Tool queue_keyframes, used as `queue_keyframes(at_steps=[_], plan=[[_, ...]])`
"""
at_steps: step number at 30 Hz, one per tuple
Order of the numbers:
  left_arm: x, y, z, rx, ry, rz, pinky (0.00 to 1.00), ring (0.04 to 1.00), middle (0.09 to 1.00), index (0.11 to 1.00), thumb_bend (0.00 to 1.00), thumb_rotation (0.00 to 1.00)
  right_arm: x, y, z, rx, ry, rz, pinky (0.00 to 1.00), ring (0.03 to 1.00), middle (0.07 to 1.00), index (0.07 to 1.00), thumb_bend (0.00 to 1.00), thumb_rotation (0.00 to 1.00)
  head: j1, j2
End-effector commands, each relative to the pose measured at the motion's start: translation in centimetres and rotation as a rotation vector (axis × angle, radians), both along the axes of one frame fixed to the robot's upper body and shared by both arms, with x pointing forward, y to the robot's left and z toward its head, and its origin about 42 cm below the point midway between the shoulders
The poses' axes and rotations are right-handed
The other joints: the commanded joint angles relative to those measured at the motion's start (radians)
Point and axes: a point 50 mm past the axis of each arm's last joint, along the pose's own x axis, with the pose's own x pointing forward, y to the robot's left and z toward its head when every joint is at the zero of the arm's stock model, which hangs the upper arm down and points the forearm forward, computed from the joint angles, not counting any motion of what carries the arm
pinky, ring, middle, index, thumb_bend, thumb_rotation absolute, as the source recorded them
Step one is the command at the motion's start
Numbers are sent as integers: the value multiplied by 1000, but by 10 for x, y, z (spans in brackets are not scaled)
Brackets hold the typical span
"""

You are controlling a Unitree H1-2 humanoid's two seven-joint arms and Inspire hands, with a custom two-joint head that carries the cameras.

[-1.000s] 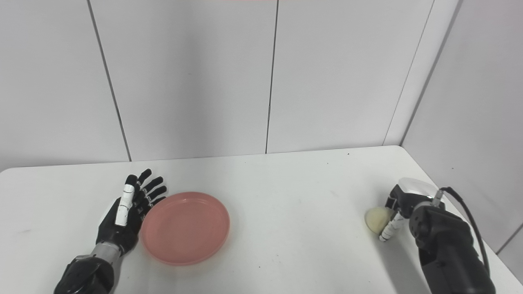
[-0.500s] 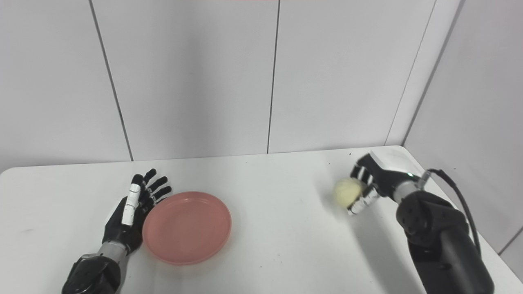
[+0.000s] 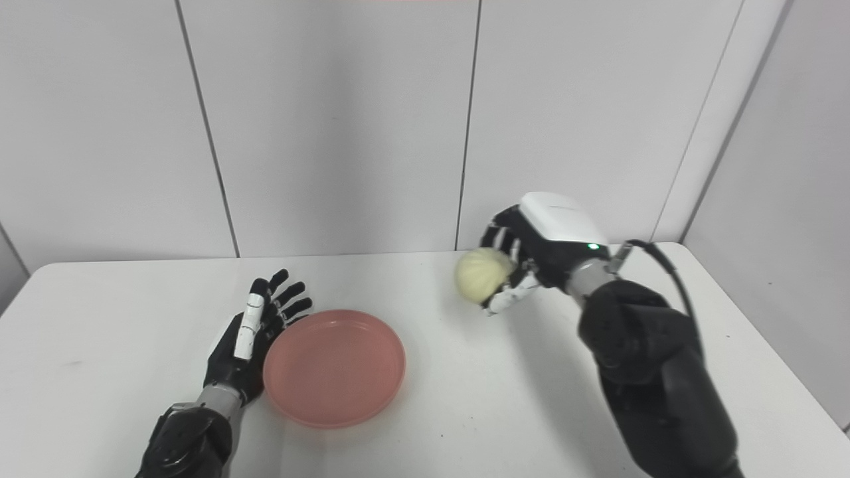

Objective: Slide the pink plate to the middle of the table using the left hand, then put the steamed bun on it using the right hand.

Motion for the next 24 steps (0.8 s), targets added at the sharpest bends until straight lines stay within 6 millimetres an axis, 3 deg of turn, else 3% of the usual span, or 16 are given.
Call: queue_keyframes(at_steps=[1,3,5,11,16,24], plan=[[-3,-6,-14,27,52,0,790,839,893,923,828,927,5,4,20,-13,-93,25,362,449,487,484,528,0,0,1],[-3,-12,-15,20,55,1,786,840,888,918,816,923,10,13,15,-12,-83,69,359,441,489,485,529,0,55,-3],[-4,-17,-16,15,58,0,786,843,882,922,808,909,13,25,11,-10,-84,111,283,366,442,503,528,0,87,-5],[-5,-27,-15,20,57,-7,787,844,878,928,799,912,17,57,6,11,-82,224,296,380,452,506,528,0,144,-2],[-6,-31,-15,27,56,-9,782,835,865,929,808,907,25,86,-6,-14,-47,306,321,403,487,483,529,0,164,2],[-5,-32,-16,50,52,-5,768,830,858,933,799,919,28,112,-24,0,1,381,354,428,533,485,516,0,172,10]])
